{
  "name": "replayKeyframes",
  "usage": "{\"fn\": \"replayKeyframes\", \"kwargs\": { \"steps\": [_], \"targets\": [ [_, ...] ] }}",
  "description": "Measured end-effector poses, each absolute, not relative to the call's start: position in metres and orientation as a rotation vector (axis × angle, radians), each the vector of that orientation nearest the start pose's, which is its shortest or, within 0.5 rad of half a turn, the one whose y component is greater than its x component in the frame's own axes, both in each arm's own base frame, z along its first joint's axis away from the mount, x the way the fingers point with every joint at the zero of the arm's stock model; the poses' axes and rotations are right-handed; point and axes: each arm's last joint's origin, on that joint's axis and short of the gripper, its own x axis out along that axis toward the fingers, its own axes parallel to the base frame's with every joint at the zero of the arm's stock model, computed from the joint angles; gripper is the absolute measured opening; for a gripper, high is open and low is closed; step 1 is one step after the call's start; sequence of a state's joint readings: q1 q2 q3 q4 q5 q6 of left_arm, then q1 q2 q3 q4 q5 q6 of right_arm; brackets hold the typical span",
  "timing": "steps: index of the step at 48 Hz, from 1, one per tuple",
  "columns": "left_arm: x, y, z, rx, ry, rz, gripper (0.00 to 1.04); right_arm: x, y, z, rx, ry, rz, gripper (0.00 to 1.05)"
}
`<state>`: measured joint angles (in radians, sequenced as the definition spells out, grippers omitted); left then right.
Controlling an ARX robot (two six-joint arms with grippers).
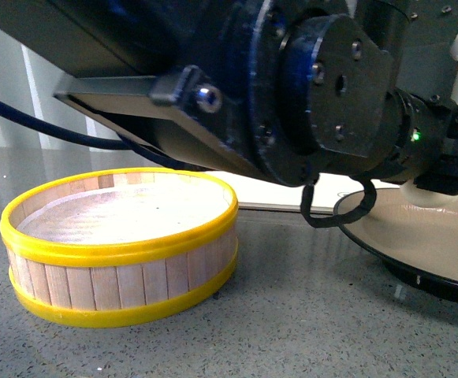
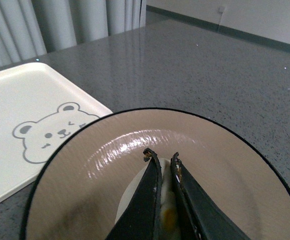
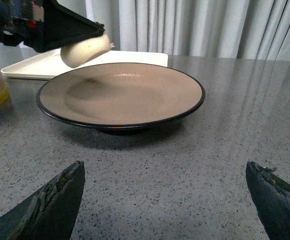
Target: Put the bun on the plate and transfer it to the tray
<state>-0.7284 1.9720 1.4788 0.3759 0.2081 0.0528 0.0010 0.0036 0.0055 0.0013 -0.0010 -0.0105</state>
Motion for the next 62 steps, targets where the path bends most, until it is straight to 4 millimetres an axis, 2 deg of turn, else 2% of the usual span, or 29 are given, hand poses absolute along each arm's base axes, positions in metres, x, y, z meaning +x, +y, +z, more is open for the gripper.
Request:
{"fn": "replayKeyframes", "kwargs": {
  "steps": [10, 22, 34, 39, 45, 51, 62],
  "targets": [
    [0.348, -0.332, 0.256, 0.142, 0.148, -0.966, 0.04, 0.098, 0.0, 0.165, -0.01, -0.003, 0.002, 0.96],
    [0.357, -0.34, 0.247, 0.187, 0.163, -0.93, 0.04, 0.098, 0.0, 0.165, -0.01, -0.003, 0.002, 0.96],
    [0.361, -0.34, 0.239, 0.199, 0.203, -0.924, 0.47, 0.098, 0.0, 0.165, -0.01, -0.003, 0.002, 0.96],
    [0.362, -0.339, 0.239, 0.193, 0.203, -0.92, 0.6, 0.098, 0.0, 0.165, -0.01, -0.003, 0.002, 0.96],
    [0.364, -0.335, 0.242, 0.152, 0.208, -0.92, 0.83, 0.098, 0.0, 0.165, -0.01, -0.003, 0.002, 0.96],
    [0.363, -0.33, 0.25, 0.122, 0.203, -0.916, 0.99, 0.098, 0.0, 0.165, -0.01, -0.003, 0.002, 0.96],
    [0.361, -0.308, 0.284, 0.04, 0.167, -0.859, 0.98, 0.098, 0.0, 0.165, -0.01, -0.003, 0.002, 0.96]
  ]
}}
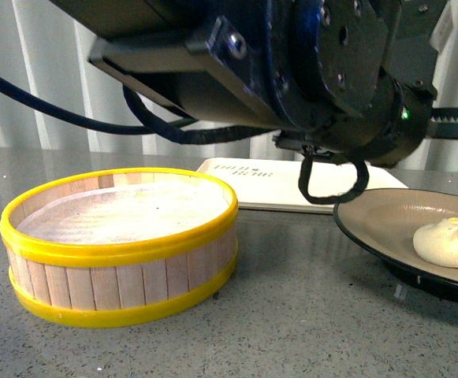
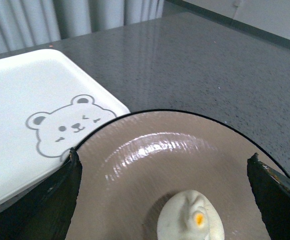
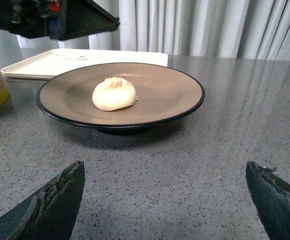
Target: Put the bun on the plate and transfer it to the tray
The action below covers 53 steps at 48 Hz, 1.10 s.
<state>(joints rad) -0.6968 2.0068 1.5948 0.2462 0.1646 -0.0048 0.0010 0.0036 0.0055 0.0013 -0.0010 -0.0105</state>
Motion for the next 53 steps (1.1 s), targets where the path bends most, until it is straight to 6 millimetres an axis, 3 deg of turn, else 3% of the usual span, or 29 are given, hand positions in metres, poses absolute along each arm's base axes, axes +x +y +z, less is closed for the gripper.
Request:
{"fn": "replayKeyframes", "kwargs": {
  "steps": [4, 13, 33, 35, 38, 42, 47, 53],
  "targets": [
    [0.367, -0.291, 0.291, 0.018, 0.201, -0.759, 0.98, 0.098, 0.0, 0.165, -0.01, -0.003, 0.002, 0.96],
    [0.379, -0.265, 0.284, 0.008, 0.285, -0.644, 0.98, 0.098, 0.0, 0.165, -0.01, -0.003, 0.002, 0.96],
    [0.376, -0.27, 0.284, 0.002, 0.29, -0.659, 0.98, 0.098, 0.0, 0.165, -0.01, -0.003, 0.002, 0.96],
    [0.375, -0.269, 0.284, 0.02, 0.233, -0.563, 0.94, 0.098, 0.0, 0.165, -0.01, -0.003, 0.002, 0.96],
    [0.369, -0.252, 0.278, 0.014, 0.103, -0.3, 0.84, 0.098, 0.0, 0.165, -0.01, -0.003, 0.002, 0.96],
    [0.342, -0.204, 0.266, -0.022, -0.002, -0.064, 0.66, 0.098, 0.0, 0.165, -0.01, -0.003, -0.001, 0.96],
    [0.31, -0.149, 0.26, -0.04, -0.052, -0.011, 0.46, 0.098, 0.0, 0.165, -0.01, -0.003, 0.0, 0.96],
    [0.285, -0.111, 0.24, -0.027, -0.034, 0.016, 0.28, 0.098, 0.0, 0.165, -0.01, -0.003, 0.002, 0.96]
  ]
}}
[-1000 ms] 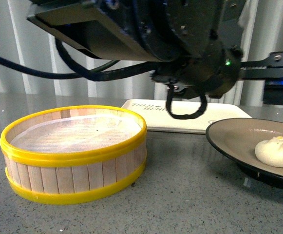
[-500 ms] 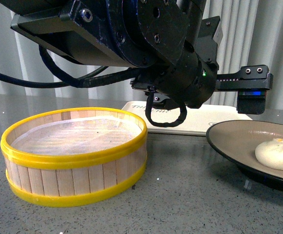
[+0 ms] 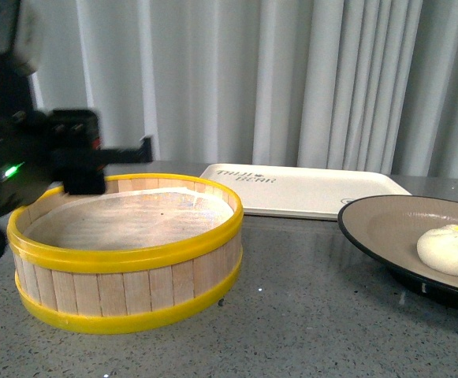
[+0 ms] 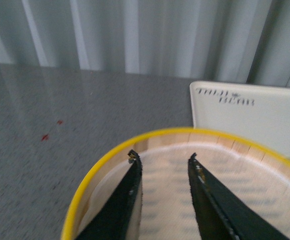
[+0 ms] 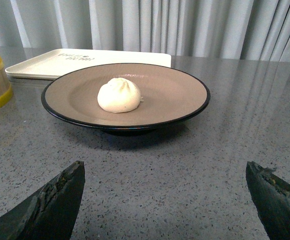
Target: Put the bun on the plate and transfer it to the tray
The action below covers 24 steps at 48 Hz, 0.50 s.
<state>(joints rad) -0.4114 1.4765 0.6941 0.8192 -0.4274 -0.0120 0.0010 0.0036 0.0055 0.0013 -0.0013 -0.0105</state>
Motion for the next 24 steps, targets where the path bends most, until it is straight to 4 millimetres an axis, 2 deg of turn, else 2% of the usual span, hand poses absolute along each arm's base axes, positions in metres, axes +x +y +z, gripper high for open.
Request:
{"fn": "replayKeyframes", "kwargs": {
  "steps": [8, 19, 24],
  "targets": [
    [0.253, -0.083, 0.212, -0.005, 0.013, -0.019, 0.04, 0.098, 0.0, 0.165, -0.01, -0.003, 0.002, 0.96],
    [0.215, -0.046, 0.196, -0.004, 0.007, 0.0, 0.04, 0.098, 0.0, 0.165, -0.01, -0.003, 0.002, 0.96],
    [0.2, -0.036, 0.19, -0.004, 0.008, -0.007, 0.04, 0.098, 0.0, 0.165, -0.01, -0.003, 0.002, 0.96]
  ]
}}
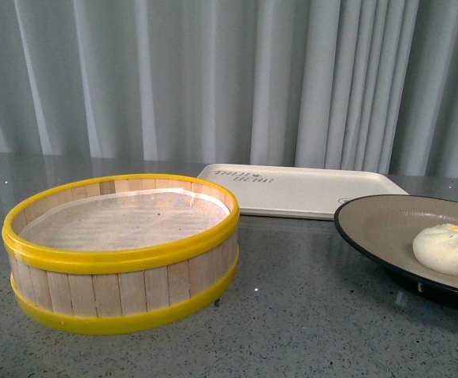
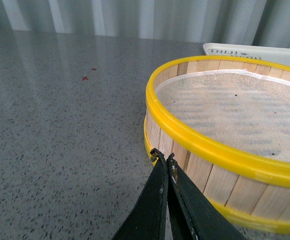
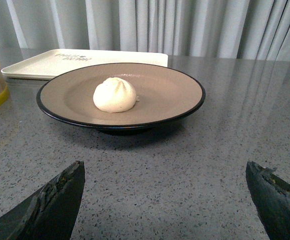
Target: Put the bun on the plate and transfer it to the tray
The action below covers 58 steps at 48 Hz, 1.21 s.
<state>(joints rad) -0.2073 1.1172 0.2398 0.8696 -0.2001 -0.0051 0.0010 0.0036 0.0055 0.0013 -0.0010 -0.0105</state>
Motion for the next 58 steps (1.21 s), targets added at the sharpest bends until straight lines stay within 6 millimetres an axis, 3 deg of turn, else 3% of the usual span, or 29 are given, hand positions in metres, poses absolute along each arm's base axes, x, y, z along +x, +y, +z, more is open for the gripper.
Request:
{"fn": "replayKeyframes", "kwargs": {
  "steps": [12, 30, 58],
  "targets": [
    [0.172, -0.019, 0.179, -0.004, 0.01, -0.003, 0.04, 0.098, 0.0, 0.165, -0.01, -0.003, 0.002, 0.96],
    [0.146, 0.0, 0.167, -0.006, 0.001, 0.003, 0.04, 0.098, 0.0, 0.165, -0.01, -0.003, 0.002, 0.96],
    [0.121, 0.0, 0.175, -0.005, -0.027, 0.001, 0.04, 0.098, 0.0, 0.165, -0.01, -0.003, 0.002, 0.96]
  ]
}}
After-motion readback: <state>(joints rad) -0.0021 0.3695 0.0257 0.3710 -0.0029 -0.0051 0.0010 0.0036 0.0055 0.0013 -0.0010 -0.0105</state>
